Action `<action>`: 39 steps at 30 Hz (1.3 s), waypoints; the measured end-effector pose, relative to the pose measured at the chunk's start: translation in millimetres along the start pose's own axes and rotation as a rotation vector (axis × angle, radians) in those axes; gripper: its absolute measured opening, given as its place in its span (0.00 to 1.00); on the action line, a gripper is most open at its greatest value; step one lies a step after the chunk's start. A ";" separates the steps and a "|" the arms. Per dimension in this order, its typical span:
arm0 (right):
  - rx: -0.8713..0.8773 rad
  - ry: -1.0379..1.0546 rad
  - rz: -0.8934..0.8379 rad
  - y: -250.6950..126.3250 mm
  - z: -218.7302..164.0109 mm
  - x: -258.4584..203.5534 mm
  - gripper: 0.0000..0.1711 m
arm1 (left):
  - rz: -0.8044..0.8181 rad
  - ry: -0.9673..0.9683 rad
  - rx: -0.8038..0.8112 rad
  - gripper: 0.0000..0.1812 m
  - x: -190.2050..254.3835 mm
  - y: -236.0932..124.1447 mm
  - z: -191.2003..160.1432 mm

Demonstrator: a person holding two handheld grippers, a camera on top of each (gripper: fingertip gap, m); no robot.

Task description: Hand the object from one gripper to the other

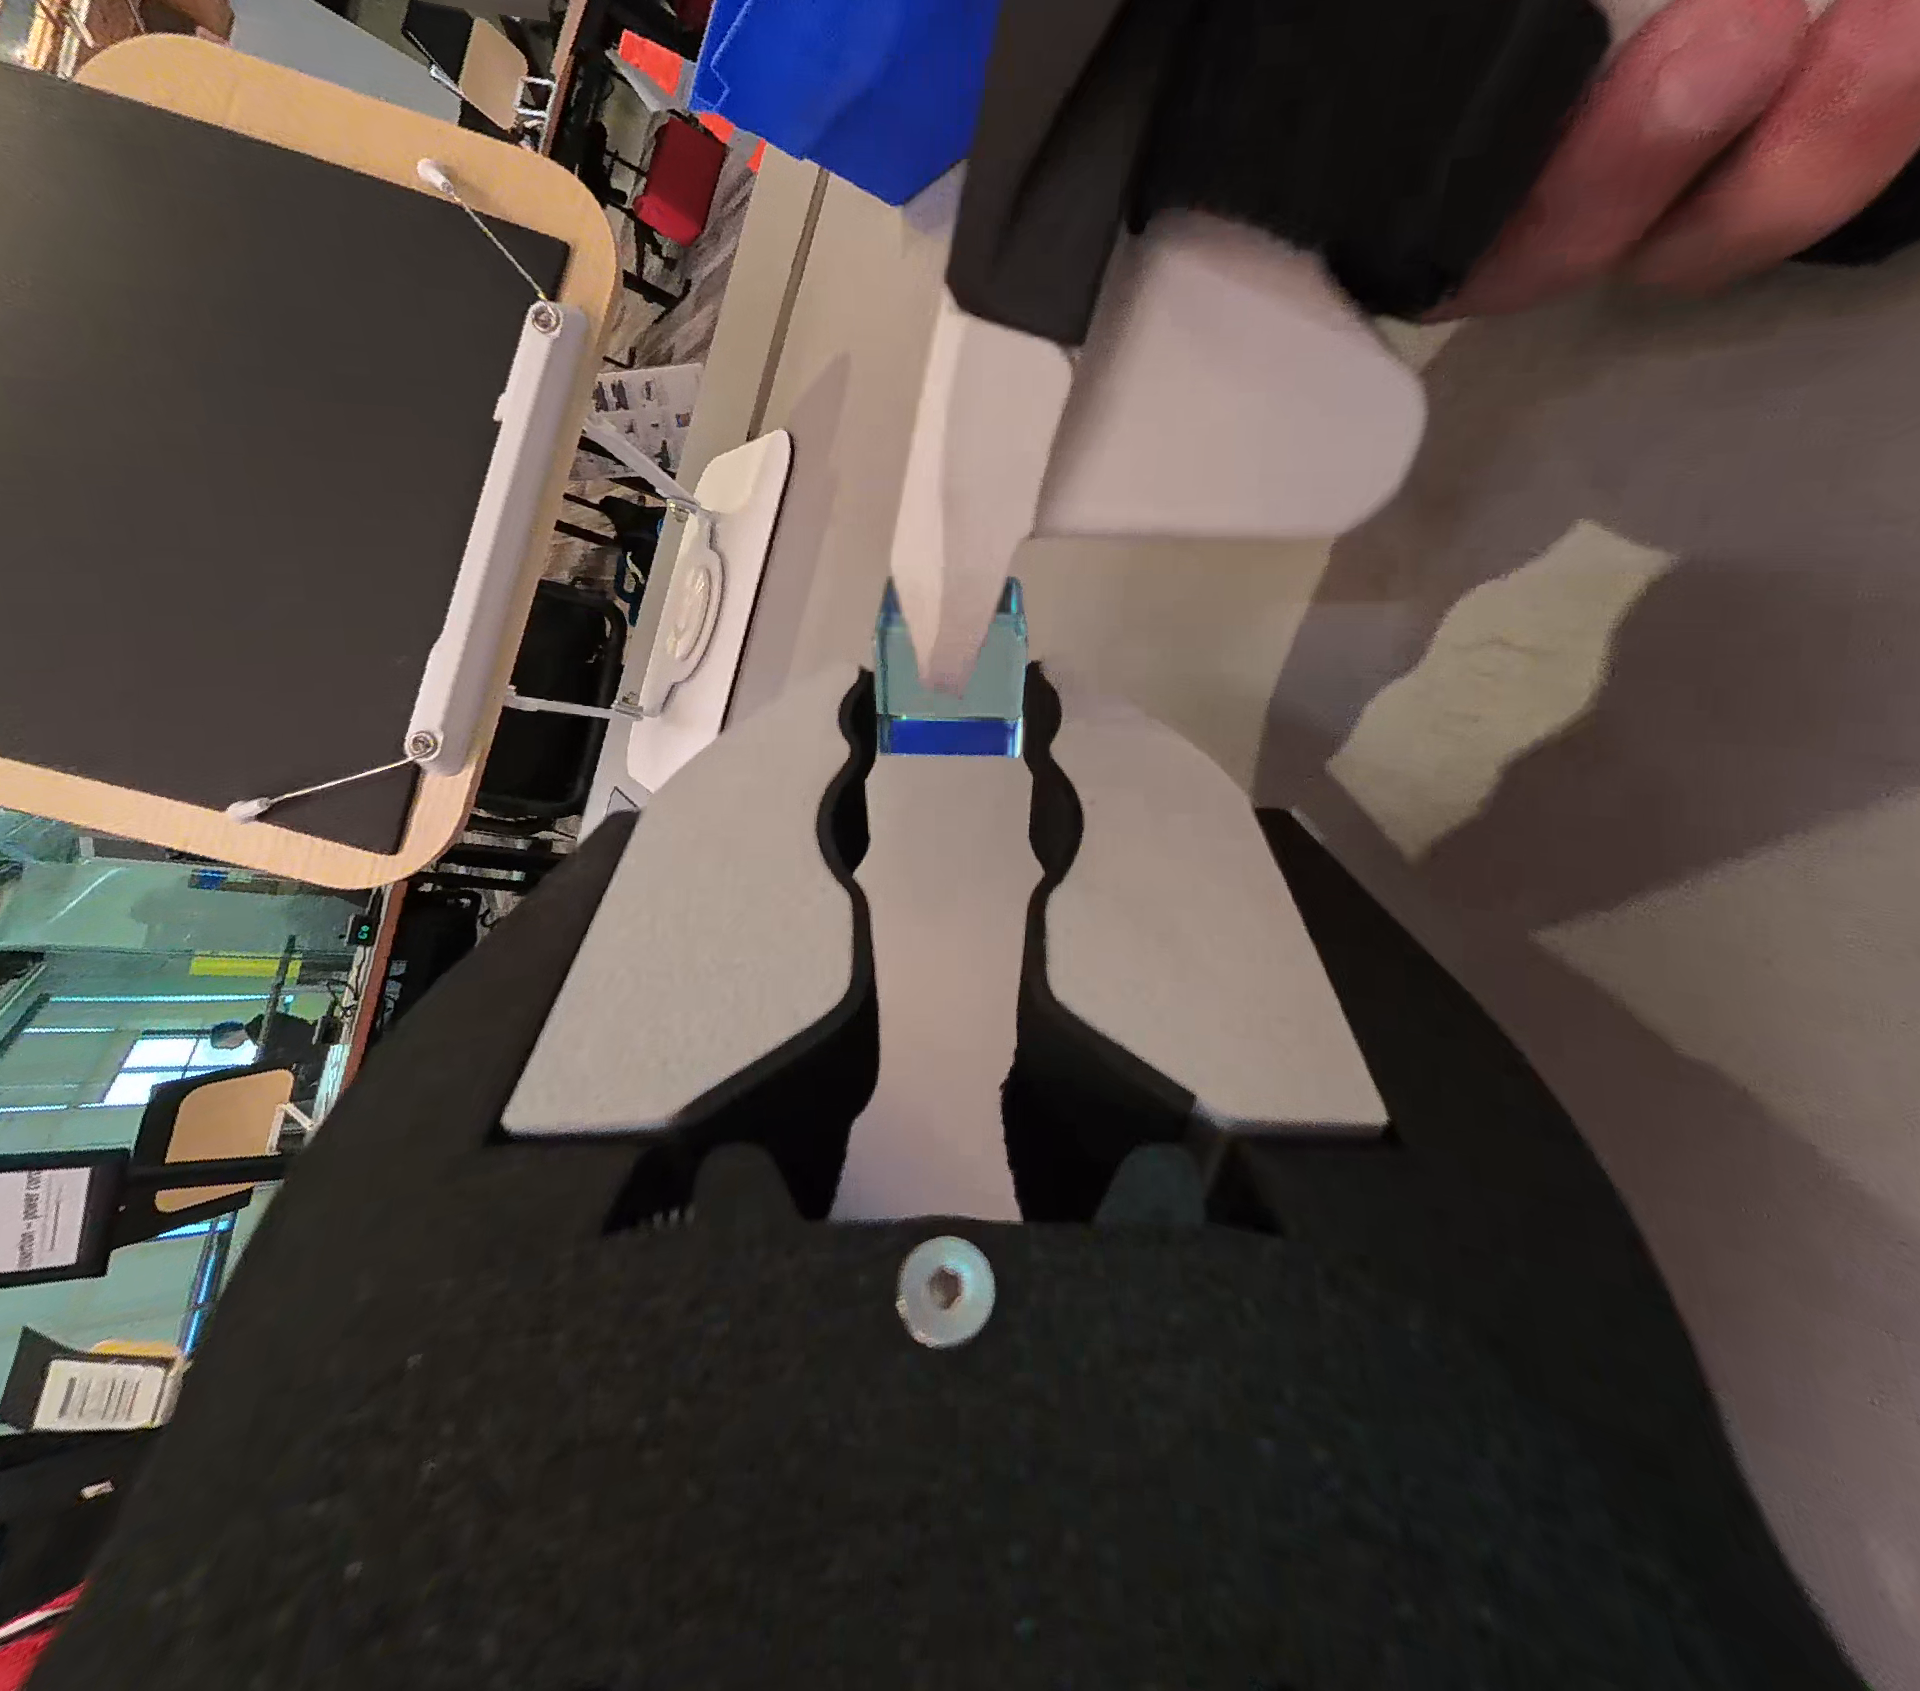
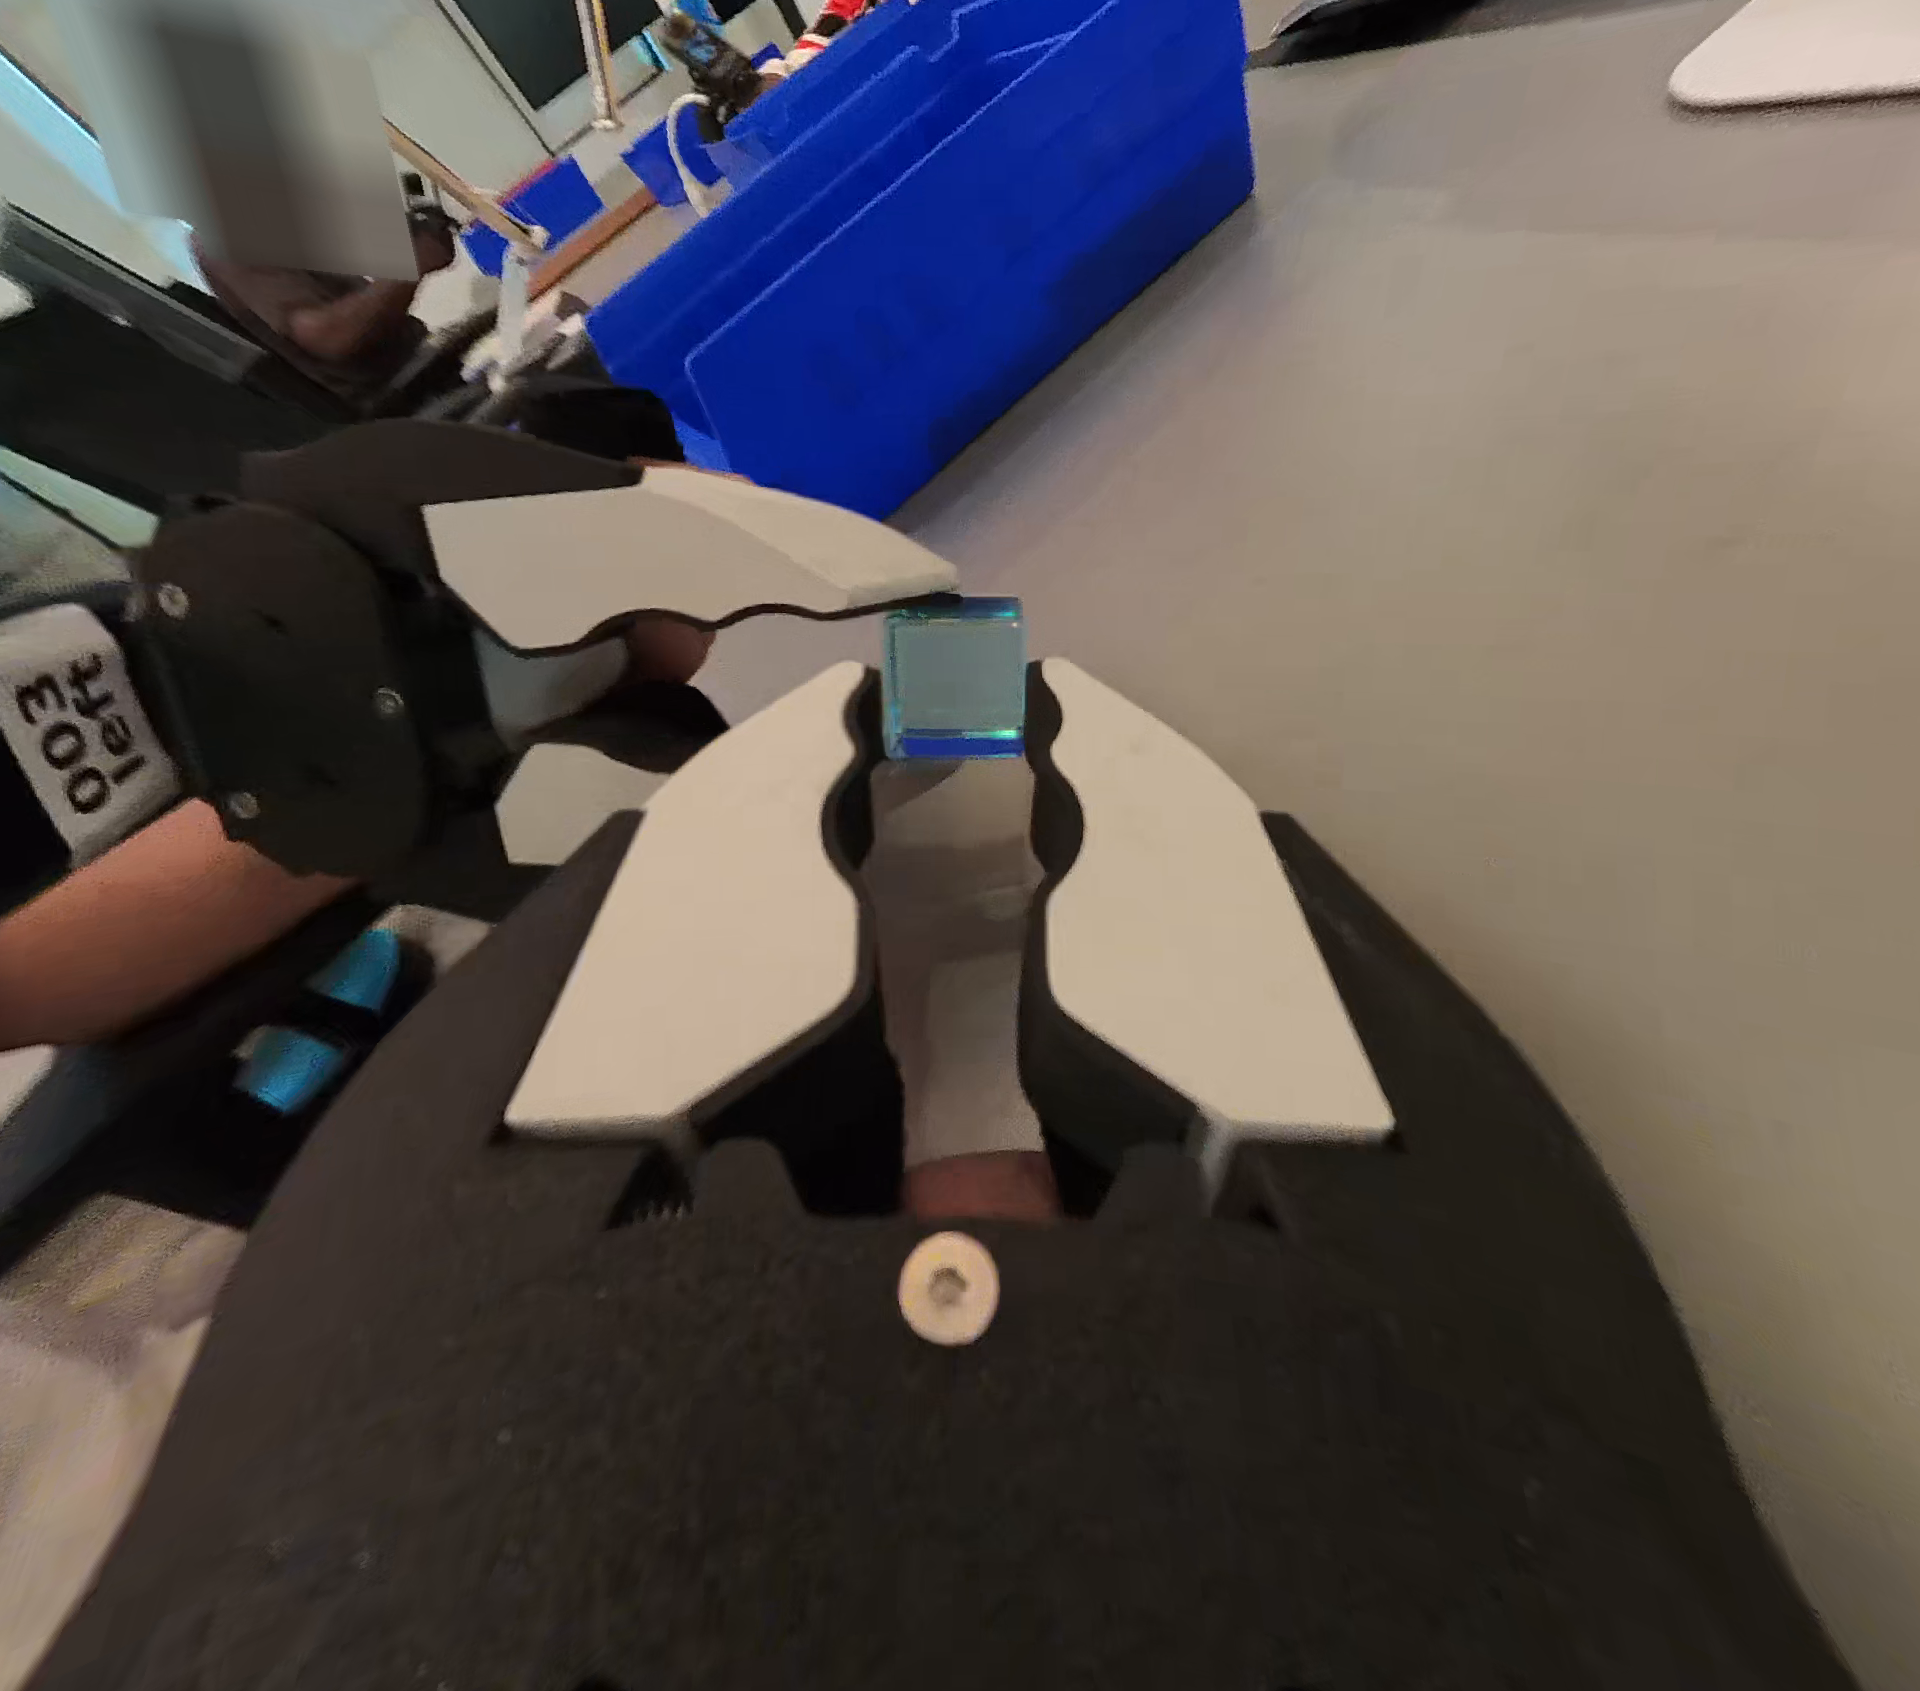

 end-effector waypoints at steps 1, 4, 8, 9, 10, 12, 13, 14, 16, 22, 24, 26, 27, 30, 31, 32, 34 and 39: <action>-0.003 -0.029 -0.003 -0.7 0.3 0.5 0.15 | 0.004 -0.003 0.005 0.15 0.2 0.3 0.4; -0.025 -0.034 -0.005 -2.0 0.3 3.6 0.15 | 0.007 -0.021 0.013 0.15 1.9 3.0 0.5; -0.002 -0.057 -0.104 -12.2 8.5 18.0 0.15 | 0.008 -0.028 -0.003 0.15 4.5 6.7 -6.5; 0.022 -0.094 -0.150 -17.7 14.5 22.3 0.15 | 0.006 -0.049 0.002 0.15 3.5 6.5 -7.9; 0.048 -0.156 -0.197 -23.4 20.6 25.2 0.15 | 0.000 -0.083 0.004 0.15 1.8 6.3 -9.3; 0.089 -0.317 -0.282 -31.9 29.7 26.9 0.15 | -0.040 -0.176 0.001 0.15 -1.2 7.0 -12.8; 0.103 -0.402 -0.318 -34.3 31.8 25.8 0.15 | -0.058 -0.234 0.002 0.16 -3.0 7.7 -14.8; 0.112 -0.484 -0.345 -34.9 31.8 23.8 0.15 | -0.092 -0.301 0.009 0.16 -3.8 8.6 -16.7; 0.127 -0.582 -0.324 -30.5 26.1 17.1 0.15 | -0.197 -0.477 0.051 0.16 -4.9 8.9 -17.5; 0.177 0.139 0.406 -29.2 27.4 -6.9 0.15 | -0.700 -1.120 0.467 0.25 -23.8 -9.4 -2.2; 0.153 0.244 0.506 -29.9 26.5 -8.0 0.15 | -0.712 -1.184 0.548 0.24 -30.5 -13.0 -6.0; 0.161 0.249 0.514 -28.9 25.4 -9.1 0.15 | -0.725 -1.209 0.575 0.24 -33.2 -14.2 -7.8; 0.167 0.255 0.517 -28.3 25.8 -9.4 0.15 | -0.738 -1.218 0.580 0.24 -33.1 -14.1 -7.5; 0.174 0.243 0.482 -24.9 24.4 -6.7 0.15 | -0.754 -1.239 0.604 0.23 -32.4 -13.8 -5.1; 0.168 0.226 0.464 -23.8 23.1 -5.8 0.15 | -0.763 -1.244 0.610 0.21 -31.7 -13.6 -4.2; 0.151 0.208 0.453 -22.4 21.2 -5.9 0.15 | -0.764 -1.255 0.612 0.21 -31.6 -12.8 -4.0; 0.126 0.169 0.442 -20.4 17.7 -8.8 0.15 | -0.778 -1.274 0.637 0.21 -32.3 -12.9 -2.7; 0.132 0.162 0.420 -18.9 16.5 -9.0 0.15 | -0.788 -1.249 0.601 0.15 -29.3 -10.8 -3.0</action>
Point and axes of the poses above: each gripper's, where its closed fingertips meet, y out along the fingers, z out of its top, x = y × z across the jaws, the point moved 6 cm from there along -y, back along the fingers, and after that the axes turned 3 degrees about -z, right-handed, at the moved point
